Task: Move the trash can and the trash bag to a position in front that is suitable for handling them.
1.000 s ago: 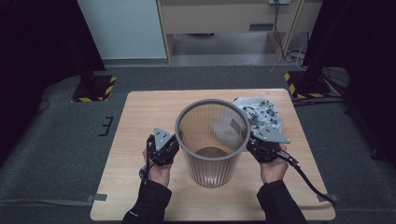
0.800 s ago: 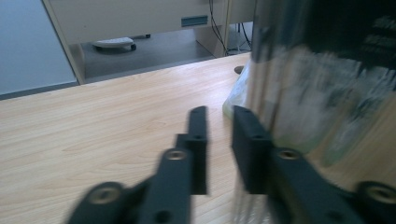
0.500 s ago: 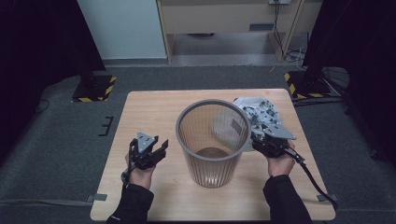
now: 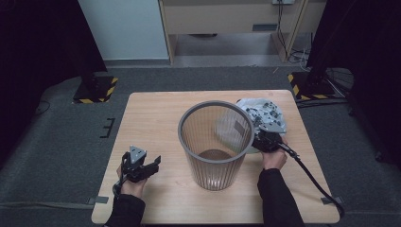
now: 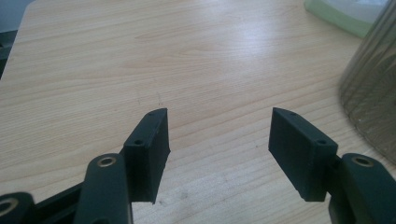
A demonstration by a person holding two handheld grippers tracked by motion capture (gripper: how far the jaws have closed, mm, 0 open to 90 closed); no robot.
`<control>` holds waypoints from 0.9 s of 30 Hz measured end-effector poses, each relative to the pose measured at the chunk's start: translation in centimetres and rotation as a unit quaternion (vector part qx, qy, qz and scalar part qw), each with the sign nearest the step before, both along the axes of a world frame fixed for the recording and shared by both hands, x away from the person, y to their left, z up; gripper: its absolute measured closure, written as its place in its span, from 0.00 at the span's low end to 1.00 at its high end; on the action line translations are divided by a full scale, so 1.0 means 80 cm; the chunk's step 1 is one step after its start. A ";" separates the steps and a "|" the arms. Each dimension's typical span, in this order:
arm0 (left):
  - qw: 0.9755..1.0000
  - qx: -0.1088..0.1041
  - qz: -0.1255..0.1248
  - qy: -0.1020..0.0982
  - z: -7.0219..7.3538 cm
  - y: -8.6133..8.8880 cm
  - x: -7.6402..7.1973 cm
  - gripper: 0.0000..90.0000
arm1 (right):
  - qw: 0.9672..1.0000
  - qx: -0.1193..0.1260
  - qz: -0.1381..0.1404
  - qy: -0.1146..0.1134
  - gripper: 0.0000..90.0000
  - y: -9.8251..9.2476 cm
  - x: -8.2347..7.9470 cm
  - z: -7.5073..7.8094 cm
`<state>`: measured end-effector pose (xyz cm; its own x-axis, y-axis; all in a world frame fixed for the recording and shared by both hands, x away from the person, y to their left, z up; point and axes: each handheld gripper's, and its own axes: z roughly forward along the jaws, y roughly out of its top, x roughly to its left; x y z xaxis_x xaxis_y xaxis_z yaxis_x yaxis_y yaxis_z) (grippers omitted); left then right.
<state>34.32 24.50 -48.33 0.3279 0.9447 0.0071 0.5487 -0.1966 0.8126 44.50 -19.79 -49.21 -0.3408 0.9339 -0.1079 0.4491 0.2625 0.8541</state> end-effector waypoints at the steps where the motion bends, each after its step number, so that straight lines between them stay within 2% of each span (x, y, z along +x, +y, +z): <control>1: 1.000 0.000 0.000 0.001 -0.001 0.000 0.000 0.42 | 1.000 0.001 0.001 0.012 0.56 0.000 0.001 -0.003; 3: 1.000 0.003 -0.001 0.005 -0.004 -0.001 0.001 0.41 | 0.999 -0.002 -0.001 0.037 0.67 0.000 0.002 -0.007; 6: 1.000 0.010 -0.006 0.011 -0.008 -0.002 0.001 0.40 | 0.999 -0.013 0.003 0.044 0.80 -0.004 -0.004 -0.011; 8: 1.000 0.009 -0.009 0.013 -0.010 -0.001 0.002 0.37 | 0.999 -0.015 0.005 0.052 0.83 -0.011 -0.011 -0.012; 13: 0.999 0.007 -0.010 0.029 -0.014 0.002 -0.004 0.34 | 0.997 -0.011 0.033 0.065 0.83 -0.032 -0.038 -0.008; 16: 0.999 0.007 -0.012 0.036 -0.016 0.001 -0.007 0.33 | 0.996 -0.023 0.048 0.070 0.81 -0.047 -0.057 -0.004; 19: 0.999 0.007 -0.018 0.038 -0.016 -0.001 -0.009 0.31 | 0.995 -0.017 0.057 0.077 0.80 -0.062 -0.077 0.000; 23: 0.999 0.011 -0.020 0.047 -0.019 -0.003 -0.011 0.29 | 0.994 -0.016 0.074 0.084 0.79 -0.079 -0.107 -0.005; 27: 0.998 0.010 -0.018 0.051 -0.020 -0.003 -0.017 0.28 | 0.993 -0.003 0.083 0.087 0.78 -0.088 -0.132 -0.006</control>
<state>32.93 24.28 -49.95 0.3620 0.9321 -0.0094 0.6203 -0.2334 0.7488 33.93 -26.80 -49.72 -0.5042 0.8627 -0.0390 0.5394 0.3499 0.7659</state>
